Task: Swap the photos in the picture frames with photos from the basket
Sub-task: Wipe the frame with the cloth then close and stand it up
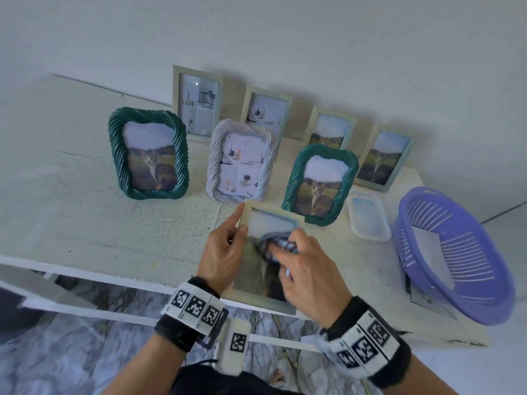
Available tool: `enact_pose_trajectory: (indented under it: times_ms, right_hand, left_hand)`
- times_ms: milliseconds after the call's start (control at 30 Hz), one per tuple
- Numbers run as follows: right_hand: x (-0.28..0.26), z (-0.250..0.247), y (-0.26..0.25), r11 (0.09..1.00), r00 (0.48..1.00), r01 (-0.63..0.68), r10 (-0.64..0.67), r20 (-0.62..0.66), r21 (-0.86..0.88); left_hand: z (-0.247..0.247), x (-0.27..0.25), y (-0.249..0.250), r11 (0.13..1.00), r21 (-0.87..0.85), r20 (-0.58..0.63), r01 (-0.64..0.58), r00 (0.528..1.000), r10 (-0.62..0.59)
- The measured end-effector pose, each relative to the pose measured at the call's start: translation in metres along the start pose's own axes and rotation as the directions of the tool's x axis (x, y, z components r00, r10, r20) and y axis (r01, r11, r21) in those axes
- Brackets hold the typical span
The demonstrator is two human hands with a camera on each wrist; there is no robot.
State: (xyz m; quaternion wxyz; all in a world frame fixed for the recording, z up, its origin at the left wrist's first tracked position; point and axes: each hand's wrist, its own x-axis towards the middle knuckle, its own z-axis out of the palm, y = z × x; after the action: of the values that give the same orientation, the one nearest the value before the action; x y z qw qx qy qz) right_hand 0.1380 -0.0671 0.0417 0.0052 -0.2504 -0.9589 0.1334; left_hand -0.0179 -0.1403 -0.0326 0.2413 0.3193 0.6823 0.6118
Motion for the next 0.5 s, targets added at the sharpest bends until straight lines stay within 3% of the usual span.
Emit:
enact_pose_trajectory:
  times_ms: [100,233,400,500]
  right_hand:
    - [-0.019,0.001,-0.010,0.991,0.987,0.113,-0.120,0.110,0.074]
    - [0.000,-0.009,0.018,1.000,0.999,-0.020,0.020,-0.032,0.002]
    - [-0.021,0.000,0.000,0.987,0.981,0.134,-0.145,0.131,0.088]
    - [-0.004,-0.004,0.019,0.999,1.000,0.030,-0.030,-0.003,0.022]
  left_hand:
    - [-0.001,-0.001,0.002,1.000,-0.001,-0.029,0.008,1.000,-0.008]
    - [0.005,-0.004,0.003,1.000,-0.025,-0.009,0.005,1.000,-0.005]
    - [0.001,-0.003,0.002,1.000,0.001,-0.033,0.008,0.999,-0.008]
    - [0.003,-0.007,0.001,1.000,-0.017,-0.014,0.002,1.000,-0.002]
